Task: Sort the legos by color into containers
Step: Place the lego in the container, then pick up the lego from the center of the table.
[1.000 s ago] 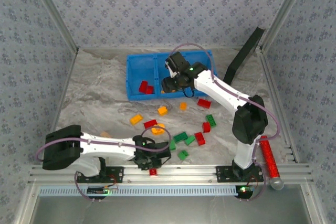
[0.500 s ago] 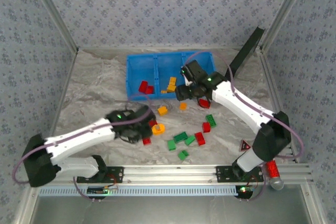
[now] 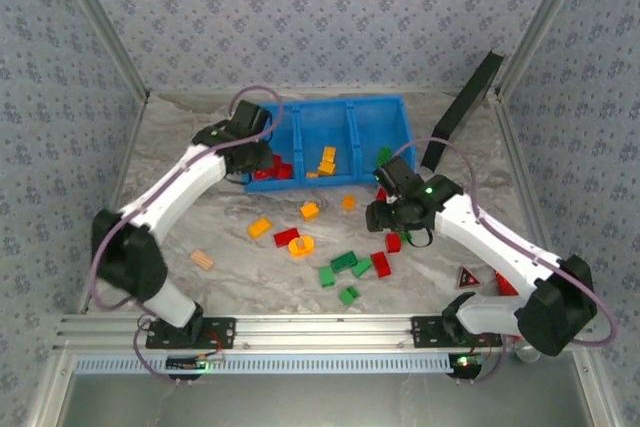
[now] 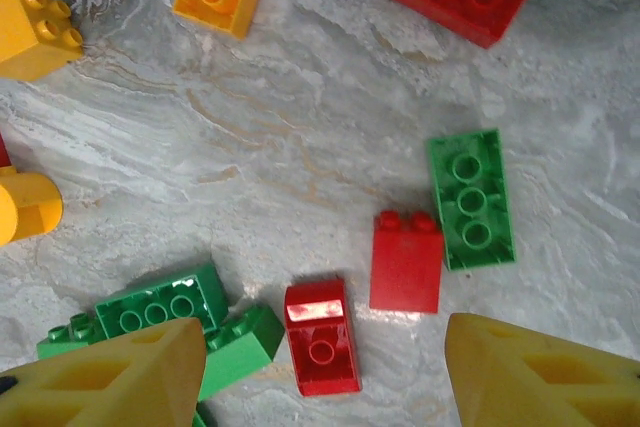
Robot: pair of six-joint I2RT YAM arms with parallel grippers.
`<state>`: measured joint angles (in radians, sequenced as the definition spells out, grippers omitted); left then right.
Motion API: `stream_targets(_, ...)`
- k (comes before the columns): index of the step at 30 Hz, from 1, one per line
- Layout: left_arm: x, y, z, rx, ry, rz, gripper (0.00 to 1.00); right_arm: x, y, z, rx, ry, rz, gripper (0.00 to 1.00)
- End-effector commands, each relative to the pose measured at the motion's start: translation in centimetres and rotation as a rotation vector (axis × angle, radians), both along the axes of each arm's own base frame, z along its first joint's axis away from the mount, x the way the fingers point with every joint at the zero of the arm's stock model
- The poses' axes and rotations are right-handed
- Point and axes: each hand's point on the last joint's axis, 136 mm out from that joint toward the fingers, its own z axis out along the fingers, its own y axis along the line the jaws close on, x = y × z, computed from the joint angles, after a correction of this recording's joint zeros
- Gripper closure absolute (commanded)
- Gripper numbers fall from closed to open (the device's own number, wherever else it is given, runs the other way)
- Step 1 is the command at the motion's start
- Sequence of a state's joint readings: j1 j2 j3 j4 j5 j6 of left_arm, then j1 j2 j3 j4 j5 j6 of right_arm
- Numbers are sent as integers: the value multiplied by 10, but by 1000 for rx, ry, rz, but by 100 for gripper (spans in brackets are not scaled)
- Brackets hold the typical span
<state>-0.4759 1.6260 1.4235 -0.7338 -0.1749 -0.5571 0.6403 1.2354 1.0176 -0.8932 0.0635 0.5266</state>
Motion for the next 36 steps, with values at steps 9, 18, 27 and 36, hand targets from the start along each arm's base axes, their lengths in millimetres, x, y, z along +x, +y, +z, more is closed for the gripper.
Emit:
stream_targets(9,108,-8,-64,71,37,-51,78,3,26,-16,155,20,-74,33)
stream_targets(18,113,-14,-99,40,106,-75,58,53,50,-38,80,-29,-41,33)
stream_targets(27,106,-16,-58,17,31,-123,37,88,80,-64,54,-13,-17,33)
stream_targets(36,68,-26,10,-66,-33,-232,30,109,91,-94,-8,12,-17,33)
